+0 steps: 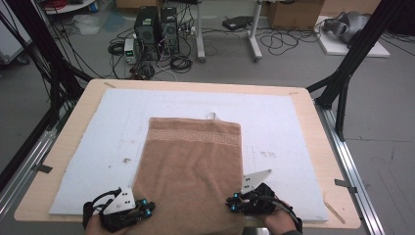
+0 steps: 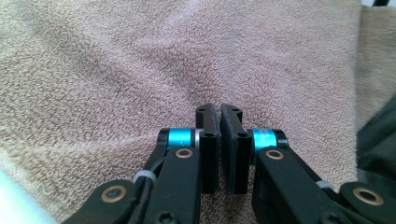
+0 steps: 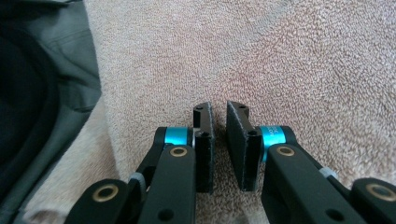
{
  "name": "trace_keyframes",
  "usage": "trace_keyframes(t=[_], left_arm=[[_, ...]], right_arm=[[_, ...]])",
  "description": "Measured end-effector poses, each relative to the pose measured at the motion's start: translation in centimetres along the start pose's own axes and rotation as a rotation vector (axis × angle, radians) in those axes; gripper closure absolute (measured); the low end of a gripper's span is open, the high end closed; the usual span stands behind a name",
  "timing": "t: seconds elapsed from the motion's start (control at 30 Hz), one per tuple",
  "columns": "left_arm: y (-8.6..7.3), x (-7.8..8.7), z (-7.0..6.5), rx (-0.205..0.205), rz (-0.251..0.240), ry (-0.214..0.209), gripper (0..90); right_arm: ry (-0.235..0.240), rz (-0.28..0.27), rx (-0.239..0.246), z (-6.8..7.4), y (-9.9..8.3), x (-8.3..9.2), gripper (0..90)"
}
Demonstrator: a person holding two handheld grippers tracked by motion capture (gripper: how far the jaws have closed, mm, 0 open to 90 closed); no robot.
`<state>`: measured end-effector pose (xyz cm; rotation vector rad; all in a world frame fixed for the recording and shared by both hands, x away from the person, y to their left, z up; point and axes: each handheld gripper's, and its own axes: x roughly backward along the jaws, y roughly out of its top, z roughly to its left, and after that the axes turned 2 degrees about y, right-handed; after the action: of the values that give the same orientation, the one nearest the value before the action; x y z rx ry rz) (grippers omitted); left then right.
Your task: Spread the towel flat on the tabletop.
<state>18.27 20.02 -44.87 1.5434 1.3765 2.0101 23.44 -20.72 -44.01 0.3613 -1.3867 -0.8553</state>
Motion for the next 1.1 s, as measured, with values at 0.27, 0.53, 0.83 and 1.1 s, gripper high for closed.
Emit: trace_keyframes(t=[0.27,0.53,0.83,1.1], left_arm=[[1.6,0.7,1.6,0.055,-0.026,0.036,60.3],[2.9,0.9,4.5,0.133,-0.082,0.068,48.8],[4.2,0.6,6.8,0.142,-0.078,0.135,27.5],[5.7,0.0,8.8,0.176,-0.09,0.173,22.8]], right_arm=[[-0.028,-0.055,-0.038,-0.9,0.6,1.0,67.4],[-0.088,-0.12,-0.073,-2.9,2.6,1.6,46.9],[-0.168,-0.16,-0.093,-5.4,4.1,2.1,29.1],[-0.207,-0.157,-0.109,-6.3,4.2,1.9,23.4]])
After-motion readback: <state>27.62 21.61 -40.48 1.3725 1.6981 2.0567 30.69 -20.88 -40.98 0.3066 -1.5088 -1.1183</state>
